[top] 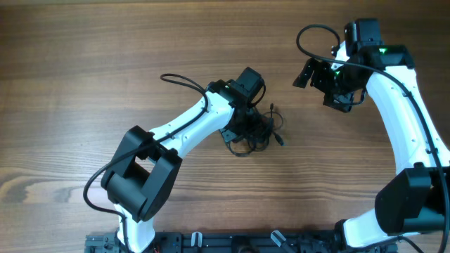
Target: Untangle cables
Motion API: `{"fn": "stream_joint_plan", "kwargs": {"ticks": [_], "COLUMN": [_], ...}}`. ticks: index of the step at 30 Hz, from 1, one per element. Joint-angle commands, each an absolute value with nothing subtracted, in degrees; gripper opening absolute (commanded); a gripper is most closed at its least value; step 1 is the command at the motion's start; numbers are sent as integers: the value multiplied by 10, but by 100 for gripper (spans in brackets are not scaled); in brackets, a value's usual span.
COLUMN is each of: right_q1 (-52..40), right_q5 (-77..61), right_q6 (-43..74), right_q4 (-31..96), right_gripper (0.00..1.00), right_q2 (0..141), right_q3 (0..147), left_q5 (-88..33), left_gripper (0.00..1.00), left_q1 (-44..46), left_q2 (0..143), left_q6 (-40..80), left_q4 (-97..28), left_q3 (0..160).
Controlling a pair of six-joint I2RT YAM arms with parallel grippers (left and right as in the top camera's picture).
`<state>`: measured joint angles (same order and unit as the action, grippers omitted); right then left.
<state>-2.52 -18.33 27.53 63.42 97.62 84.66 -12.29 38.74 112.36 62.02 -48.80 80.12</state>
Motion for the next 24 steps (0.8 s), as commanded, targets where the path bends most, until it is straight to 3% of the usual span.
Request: {"fn": "stream_joint_plan", "kwargs": {"ticks": [1, 5, 12, 13, 16, 18, 24], "right_q1": [-24, -24, -24, -24, -24, -24, -24], "right_q5": [-174, -174, -174, -174, -174, -174, -174], "right_q6": [270, 270, 269, 269, 269, 269, 269], "right_q4": [637, 640, 646, 647, 651, 651, 651], "right_gripper": [100, 100, 100, 100, 100, 100, 100], "right_q2": [976, 976, 976, 976, 976, 976, 976], "right_q3": [845, 845, 844, 843, 842, 842, 842], "left_q5": [-123, -124, -129, -130, -130, -130, -113], "left_gripper": [14, 4, 4, 6, 41, 57, 54], "left_q1": [388, 388, 387, 387, 389, 392, 404], "left_q2": [1131, 1131, 1131, 1131, 1131, 1132, 1132], "left_q6": [620, 620, 620, 620, 620, 620, 620], "left_q4": [-484, -484, -484, -484, -489, -493, -487], "left_q3": [796, 796, 796, 796, 796, 796, 795]}}
